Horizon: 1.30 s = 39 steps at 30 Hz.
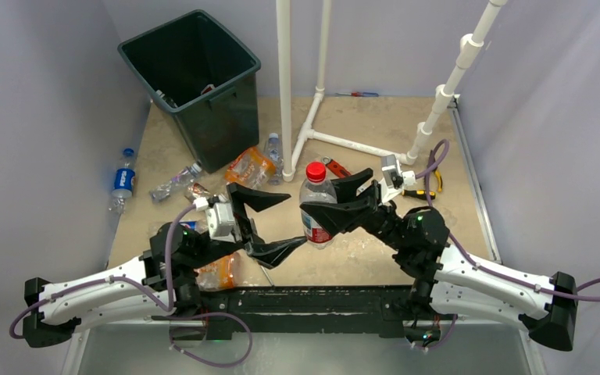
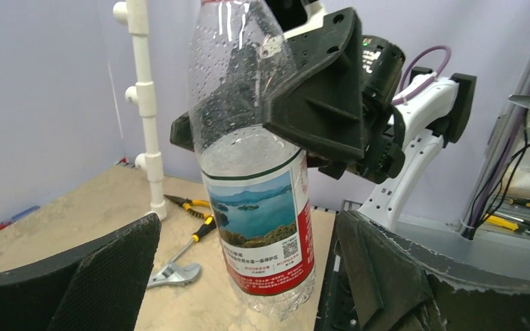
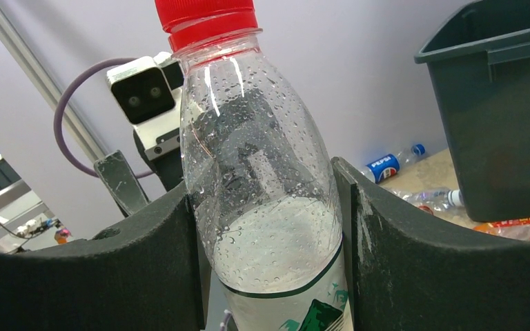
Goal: Put the plastic bottles in the bin
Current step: Place the plastic bottle in the trash bin.
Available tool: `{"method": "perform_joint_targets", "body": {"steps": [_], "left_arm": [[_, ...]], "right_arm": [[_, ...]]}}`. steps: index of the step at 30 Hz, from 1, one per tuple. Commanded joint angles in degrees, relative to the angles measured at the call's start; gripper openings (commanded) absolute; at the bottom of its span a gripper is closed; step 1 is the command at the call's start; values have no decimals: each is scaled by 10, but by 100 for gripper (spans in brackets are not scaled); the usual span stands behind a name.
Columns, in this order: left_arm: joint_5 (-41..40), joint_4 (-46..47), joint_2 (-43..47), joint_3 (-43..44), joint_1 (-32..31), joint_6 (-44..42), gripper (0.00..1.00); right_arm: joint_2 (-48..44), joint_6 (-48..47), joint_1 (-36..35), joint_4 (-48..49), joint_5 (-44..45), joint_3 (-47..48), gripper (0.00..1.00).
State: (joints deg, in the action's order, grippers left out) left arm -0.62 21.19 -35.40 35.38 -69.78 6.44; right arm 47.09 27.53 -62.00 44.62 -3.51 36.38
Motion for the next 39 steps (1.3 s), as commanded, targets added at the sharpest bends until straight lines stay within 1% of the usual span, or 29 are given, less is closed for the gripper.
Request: {"method": "perform_joint_targets", "body": {"steps": [1,7,15,23,31,36,39], "left_arm": [[44,49,-6,24,1,1,99],[86,70,-19,28,1,18,99],[121,86,-42,30,1,32,99],[142,102,-89,45,1,33,99],[154,126,-106,51,1,53,99],[160,134,-118,51,1,60,91],[163,131,-127,52,1,61,81]], "right_arm": [[-7,22,-3,43,17,-1,36],[2,59,-3,83,12,2,36],[14,96,-3,130,7,-10,35],[41,109,-3,148,-20,6,35],[48,122,-4,161,-35,7,35],[49,130,-3,169,-38,3,35],[53,134,-4,173,-39,1,35]]}}
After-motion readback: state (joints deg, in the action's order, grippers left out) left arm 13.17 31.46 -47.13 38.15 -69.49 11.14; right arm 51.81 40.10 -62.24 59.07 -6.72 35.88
